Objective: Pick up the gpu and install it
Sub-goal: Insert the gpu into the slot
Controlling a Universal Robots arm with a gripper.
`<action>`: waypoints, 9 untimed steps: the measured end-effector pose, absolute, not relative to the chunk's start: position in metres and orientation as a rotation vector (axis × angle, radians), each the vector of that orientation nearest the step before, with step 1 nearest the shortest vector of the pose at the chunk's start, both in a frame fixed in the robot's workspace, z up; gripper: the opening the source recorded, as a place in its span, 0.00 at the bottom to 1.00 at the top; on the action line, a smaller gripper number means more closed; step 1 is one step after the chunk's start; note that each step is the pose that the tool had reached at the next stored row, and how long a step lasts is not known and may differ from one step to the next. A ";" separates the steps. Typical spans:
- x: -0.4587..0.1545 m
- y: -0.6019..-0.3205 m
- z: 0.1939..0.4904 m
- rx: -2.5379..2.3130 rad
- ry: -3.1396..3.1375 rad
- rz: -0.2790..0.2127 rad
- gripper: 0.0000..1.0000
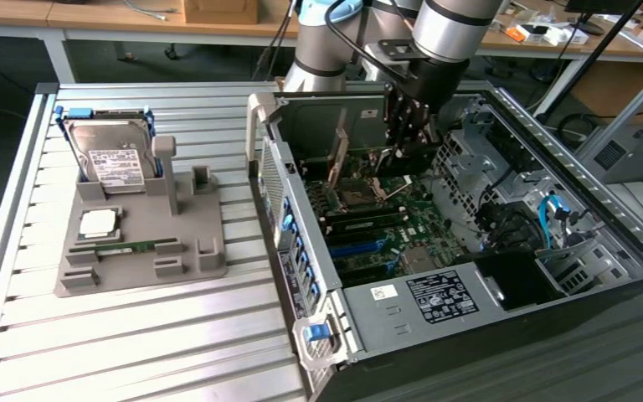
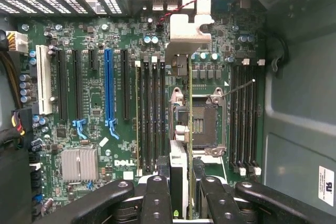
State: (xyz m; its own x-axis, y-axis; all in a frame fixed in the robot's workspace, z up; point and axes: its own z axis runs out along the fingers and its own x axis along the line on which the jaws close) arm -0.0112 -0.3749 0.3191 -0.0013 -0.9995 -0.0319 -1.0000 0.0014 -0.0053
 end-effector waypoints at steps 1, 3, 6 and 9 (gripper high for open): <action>-0.011 -0.375 0.319 -2.203 2.202 0.029 0.27; -0.011 -0.375 0.319 -2.209 2.197 0.029 0.27; -0.011 -0.375 0.319 -2.217 2.189 0.030 0.27; -0.011 -0.375 0.319 -2.226 2.180 0.030 0.27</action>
